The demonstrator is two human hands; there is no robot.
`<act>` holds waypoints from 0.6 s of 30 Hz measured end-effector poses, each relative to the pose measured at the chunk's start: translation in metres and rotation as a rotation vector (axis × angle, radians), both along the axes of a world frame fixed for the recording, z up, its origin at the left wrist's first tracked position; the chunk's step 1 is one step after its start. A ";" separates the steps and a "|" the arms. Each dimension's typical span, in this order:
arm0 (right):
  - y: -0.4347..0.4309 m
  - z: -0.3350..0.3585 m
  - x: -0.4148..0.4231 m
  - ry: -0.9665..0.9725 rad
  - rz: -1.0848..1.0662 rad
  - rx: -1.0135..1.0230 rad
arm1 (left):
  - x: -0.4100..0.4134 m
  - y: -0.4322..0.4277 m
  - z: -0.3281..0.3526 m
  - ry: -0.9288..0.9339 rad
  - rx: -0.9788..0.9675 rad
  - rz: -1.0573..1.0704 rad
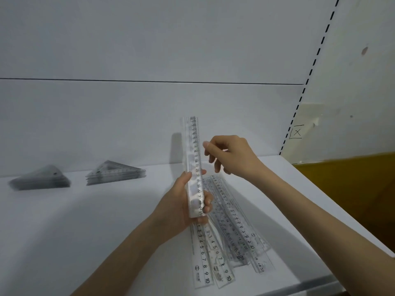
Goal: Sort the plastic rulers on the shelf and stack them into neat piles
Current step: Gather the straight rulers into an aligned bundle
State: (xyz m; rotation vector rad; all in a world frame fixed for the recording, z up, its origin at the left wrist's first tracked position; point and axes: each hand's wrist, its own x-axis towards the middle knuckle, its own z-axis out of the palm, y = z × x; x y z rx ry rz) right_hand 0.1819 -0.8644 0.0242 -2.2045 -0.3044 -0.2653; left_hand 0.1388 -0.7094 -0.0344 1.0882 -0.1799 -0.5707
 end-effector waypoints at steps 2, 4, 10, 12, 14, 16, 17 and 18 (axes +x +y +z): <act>-0.018 -0.006 -0.003 0.092 -0.025 -0.077 | 0.002 -0.001 -0.002 -0.003 -0.002 0.031; -0.038 -0.017 -0.008 0.272 -0.023 -0.339 | 0.005 -0.001 -0.004 0.008 -0.003 0.058; -0.058 -0.047 -0.022 0.565 -0.056 -0.440 | 0.009 -0.003 -0.009 0.013 0.022 0.135; -0.057 -0.048 -0.022 0.595 -0.069 -0.330 | 0.008 -0.003 -0.009 -0.001 0.011 0.145; -0.059 -0.048 -0.021 0.630 -0.095 -0.203 | 0.008 -0.002 -0.009 -0.004 -0.001 0.144; -0.062 -0.048 -0.022 0.660 -0.095 -0.105 | 0.007 -0.002 -0.010 -0.002 -0.010 0.132; -0.064 -0.048 -0.023 0.671 -0.089 -0.060 | 0.007 -0.003 -0.010 -0.002 -0.008 0.126; -0.067 -0.048 -0.024 0.677 -0.088 -0.011 | 0.006 -0.003 -0.010 -0.004 -0.005 0.118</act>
